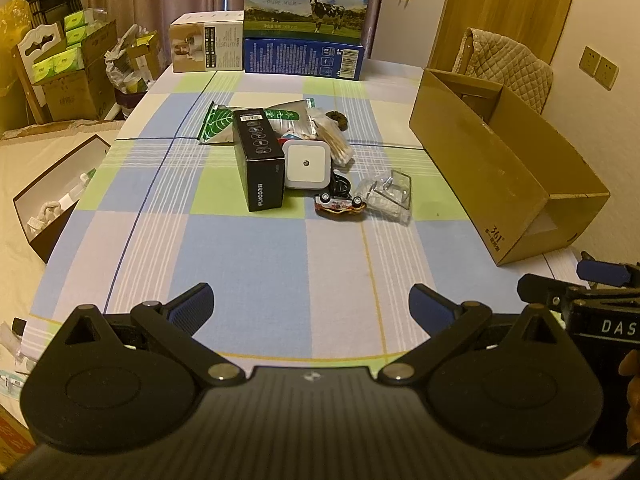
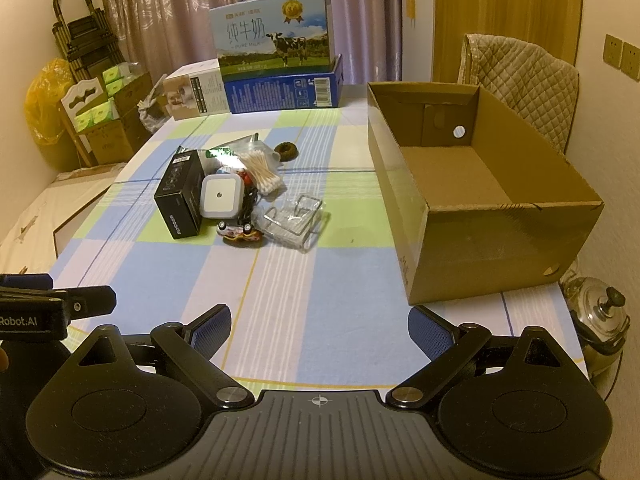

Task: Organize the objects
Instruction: 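Move the right tool toward the clear plastic packet on the table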

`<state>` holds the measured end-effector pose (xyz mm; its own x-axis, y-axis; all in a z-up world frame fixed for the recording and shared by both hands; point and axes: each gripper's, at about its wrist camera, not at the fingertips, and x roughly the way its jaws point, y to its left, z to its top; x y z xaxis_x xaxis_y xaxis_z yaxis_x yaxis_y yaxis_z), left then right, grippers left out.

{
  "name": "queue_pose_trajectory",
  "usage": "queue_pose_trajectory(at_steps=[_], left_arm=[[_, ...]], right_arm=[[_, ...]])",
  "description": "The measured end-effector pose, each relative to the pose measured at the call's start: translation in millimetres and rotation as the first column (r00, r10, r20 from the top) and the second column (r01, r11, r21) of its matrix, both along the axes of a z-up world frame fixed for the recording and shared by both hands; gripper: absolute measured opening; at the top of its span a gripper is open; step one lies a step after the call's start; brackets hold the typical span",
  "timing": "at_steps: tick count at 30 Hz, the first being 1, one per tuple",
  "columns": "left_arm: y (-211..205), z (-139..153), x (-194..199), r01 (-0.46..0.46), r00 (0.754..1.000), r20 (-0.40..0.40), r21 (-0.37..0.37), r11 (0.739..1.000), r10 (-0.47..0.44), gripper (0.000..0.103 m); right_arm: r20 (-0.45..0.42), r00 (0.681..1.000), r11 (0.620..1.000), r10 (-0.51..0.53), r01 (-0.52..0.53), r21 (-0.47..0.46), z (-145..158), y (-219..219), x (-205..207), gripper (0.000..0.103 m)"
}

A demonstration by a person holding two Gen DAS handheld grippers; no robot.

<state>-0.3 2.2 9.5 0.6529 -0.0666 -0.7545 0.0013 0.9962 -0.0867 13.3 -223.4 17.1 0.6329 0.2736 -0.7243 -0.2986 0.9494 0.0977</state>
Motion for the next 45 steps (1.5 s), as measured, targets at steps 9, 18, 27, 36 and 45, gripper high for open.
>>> queue_pose_trajectory(at_steps=[9,18,27,36,45], left_arm=[[12,-2,8,-0.018,1.0,0.002,0.002,1.0,0.018,0.102],[27,-2,31,-0.044,0.999,0.018,0.019,0.999,0.043,0.102],[40,-12,67,-0.064,0.998,0.027,0.039,0.997,0.063,0.102],[52,-28,112,-0.082,0.996,0.021,0.043,0.996,0.081,0.102],[54,-45,159,-0.054,0.998,0.016,0.053,0.997,0.054,0.102]], right_arm=[[0.001,1.0,1.0,0.016,-0.016,0.007,-6,2,5,0.093],[0.008,0.998,0.998,0.058,-0.059,0.026,-10,9,19,0.093],[0.012,0.995,0.995,0.096,-0.096,0.041,-21,27,46,0.093],[-0.006,0.995,0.993,0.103,-0.103,0.051,-44,45,98,0.077],[-0.066,0.996,0.995,0.06,-0.054,0.088,-74,63,158,0.077]])
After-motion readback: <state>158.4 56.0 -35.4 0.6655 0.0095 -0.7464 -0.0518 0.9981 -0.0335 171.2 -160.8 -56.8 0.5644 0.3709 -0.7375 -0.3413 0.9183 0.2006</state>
